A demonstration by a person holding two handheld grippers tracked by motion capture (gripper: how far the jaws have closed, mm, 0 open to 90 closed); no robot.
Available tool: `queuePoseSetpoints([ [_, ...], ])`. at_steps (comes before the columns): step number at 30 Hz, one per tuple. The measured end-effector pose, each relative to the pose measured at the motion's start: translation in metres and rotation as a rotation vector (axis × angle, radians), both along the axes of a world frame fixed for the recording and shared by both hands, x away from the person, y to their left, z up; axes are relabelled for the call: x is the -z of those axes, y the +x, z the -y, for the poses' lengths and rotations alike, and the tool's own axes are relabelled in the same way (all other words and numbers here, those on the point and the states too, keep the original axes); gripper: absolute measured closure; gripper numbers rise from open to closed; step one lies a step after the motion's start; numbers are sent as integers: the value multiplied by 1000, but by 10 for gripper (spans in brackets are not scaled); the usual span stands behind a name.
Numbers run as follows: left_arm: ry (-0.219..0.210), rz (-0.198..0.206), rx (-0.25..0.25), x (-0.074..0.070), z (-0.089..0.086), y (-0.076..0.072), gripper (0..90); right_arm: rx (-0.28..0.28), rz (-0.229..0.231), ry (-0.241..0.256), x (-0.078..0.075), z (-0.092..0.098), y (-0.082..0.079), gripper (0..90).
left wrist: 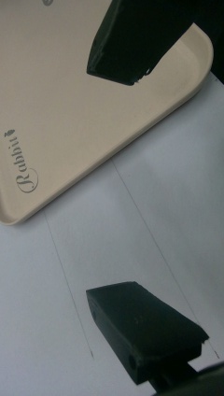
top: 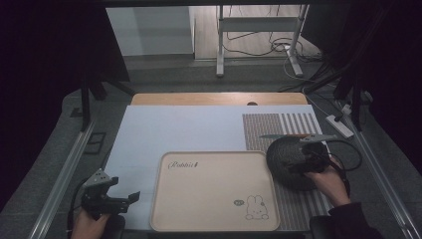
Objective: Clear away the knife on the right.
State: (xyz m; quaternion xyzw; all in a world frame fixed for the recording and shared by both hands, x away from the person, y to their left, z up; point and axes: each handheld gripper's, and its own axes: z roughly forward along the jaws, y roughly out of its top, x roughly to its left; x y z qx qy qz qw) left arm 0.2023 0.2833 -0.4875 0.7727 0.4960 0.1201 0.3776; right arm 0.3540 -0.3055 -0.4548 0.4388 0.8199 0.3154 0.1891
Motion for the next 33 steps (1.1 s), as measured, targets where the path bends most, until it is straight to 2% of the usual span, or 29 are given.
queuePoseSetpoints([
  [14, -3, -2, 0, 0, 0, 1, 0, -14, -42, -15, 3, -5, 34, 0],
  [24, -5, -1, -1, 0, -1, 1, 0, -13, -56, -1, 5, -11, 59, 0],
  [33, -6, -2, 1, 0, -1, 1, 0, 11, -65, -52, 10, -13, 78, 0],
])
